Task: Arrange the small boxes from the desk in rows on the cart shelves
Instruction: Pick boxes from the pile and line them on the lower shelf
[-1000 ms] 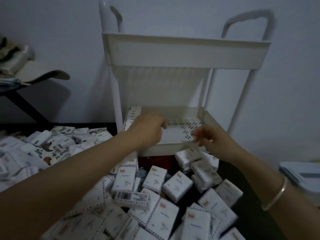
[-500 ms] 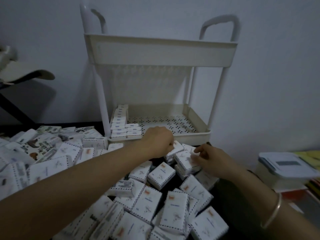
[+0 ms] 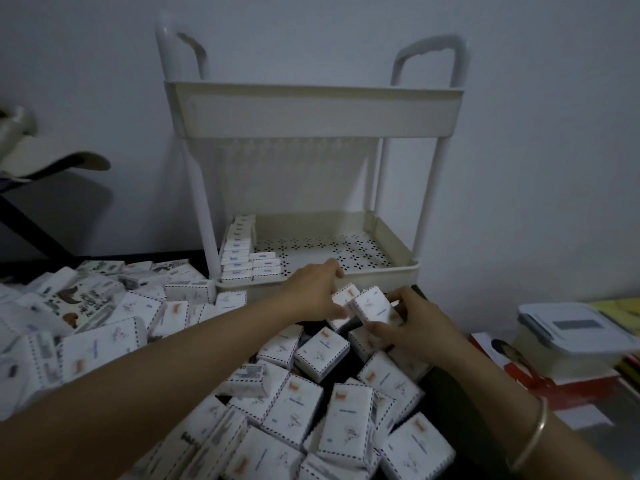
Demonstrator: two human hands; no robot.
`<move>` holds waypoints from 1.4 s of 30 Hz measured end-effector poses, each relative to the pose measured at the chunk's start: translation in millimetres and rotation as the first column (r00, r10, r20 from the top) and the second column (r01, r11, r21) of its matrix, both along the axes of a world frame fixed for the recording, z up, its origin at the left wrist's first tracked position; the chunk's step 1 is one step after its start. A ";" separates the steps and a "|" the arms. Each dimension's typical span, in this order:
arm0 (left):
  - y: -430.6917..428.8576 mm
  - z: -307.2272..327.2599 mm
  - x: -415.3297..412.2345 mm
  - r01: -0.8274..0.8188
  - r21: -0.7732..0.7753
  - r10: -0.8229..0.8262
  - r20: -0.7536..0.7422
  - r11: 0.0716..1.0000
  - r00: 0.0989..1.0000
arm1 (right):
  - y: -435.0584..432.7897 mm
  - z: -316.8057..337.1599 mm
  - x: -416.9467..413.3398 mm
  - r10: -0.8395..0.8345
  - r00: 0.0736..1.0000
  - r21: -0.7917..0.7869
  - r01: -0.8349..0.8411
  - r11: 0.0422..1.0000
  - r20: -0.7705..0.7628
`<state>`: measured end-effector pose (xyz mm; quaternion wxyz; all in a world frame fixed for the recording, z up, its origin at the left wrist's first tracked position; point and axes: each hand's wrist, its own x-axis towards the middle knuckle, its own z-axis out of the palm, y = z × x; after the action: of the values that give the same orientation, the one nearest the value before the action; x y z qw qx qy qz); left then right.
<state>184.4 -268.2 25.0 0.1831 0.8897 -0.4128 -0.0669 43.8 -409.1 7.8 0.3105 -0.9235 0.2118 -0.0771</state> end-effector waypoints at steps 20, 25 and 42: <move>70.2 58.1 89.6 -0.346 -0.418 0.369 -0.029 0.840 0.929 | 20.2 -0.5 37.1 0.020 0.902 0.336 -0.181 0.924 0.432; 49.2 48.8 108.3 -0.219 -0.318 0.299 0.228 0.922 0.927 | 20.7 -1.7 50.0 0.056 0.894 0.253 -0.185 0.949 0.445; 48.1 15.4 138.2 -0.236 0.339 0.148 0.264 0.911 0.953 | 10.5 6.8 102.8 0.142 0.865 0.171 -0.251 0.953 0.481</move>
<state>322.6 -220.1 40.4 -0.0303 0.9462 -0.3215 -0.0196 146.6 -398.6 14.6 0.4622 -0.8531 0.0431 -0.2382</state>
